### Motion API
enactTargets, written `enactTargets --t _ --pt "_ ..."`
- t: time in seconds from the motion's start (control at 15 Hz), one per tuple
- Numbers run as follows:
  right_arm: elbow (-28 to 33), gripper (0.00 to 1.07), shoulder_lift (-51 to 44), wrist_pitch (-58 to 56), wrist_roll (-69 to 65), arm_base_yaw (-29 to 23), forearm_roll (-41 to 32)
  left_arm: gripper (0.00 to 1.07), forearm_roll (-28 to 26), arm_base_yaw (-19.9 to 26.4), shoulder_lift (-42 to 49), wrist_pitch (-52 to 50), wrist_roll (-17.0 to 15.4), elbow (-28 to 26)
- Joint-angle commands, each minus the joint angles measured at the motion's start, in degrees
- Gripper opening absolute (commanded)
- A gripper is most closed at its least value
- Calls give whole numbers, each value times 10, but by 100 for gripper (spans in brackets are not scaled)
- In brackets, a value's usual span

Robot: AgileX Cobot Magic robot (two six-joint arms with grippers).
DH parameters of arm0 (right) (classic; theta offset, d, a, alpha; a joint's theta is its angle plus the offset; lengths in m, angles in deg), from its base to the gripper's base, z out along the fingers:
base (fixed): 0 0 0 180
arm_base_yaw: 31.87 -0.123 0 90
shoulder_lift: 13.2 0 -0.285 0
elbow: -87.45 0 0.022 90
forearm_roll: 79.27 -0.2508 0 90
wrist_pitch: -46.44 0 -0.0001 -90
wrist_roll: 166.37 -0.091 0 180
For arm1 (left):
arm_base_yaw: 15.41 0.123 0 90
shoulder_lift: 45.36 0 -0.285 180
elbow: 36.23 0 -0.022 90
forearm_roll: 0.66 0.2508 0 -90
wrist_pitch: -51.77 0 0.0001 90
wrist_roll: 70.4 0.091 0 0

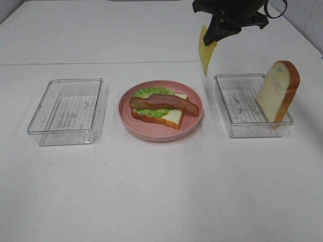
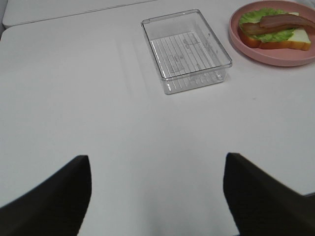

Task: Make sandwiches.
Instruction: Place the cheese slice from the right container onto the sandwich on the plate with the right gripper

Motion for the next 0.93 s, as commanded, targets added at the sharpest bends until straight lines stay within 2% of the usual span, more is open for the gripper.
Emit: enactTargets --t 0.07,0.33,0.6,0.8,0.93 --pt "-1 0 1 -20 82 -20 -120 72 -3 -1 5 -2 -3 1" --pt "-1 0 37 -22 101 -67 -169 72 -3 -1 5 -2 -3 1" --pt "-1 0 95 -21 104 -84 -241 72 -3 -1 5 -2 -3 1" --pt "-1 0 123 -16 95 -73 -238 72 -3 -1 5 -2 -3 1" --pt "-2 0 122 8 69 -62 -190 72 -3 -1 5 -2 -3 1"
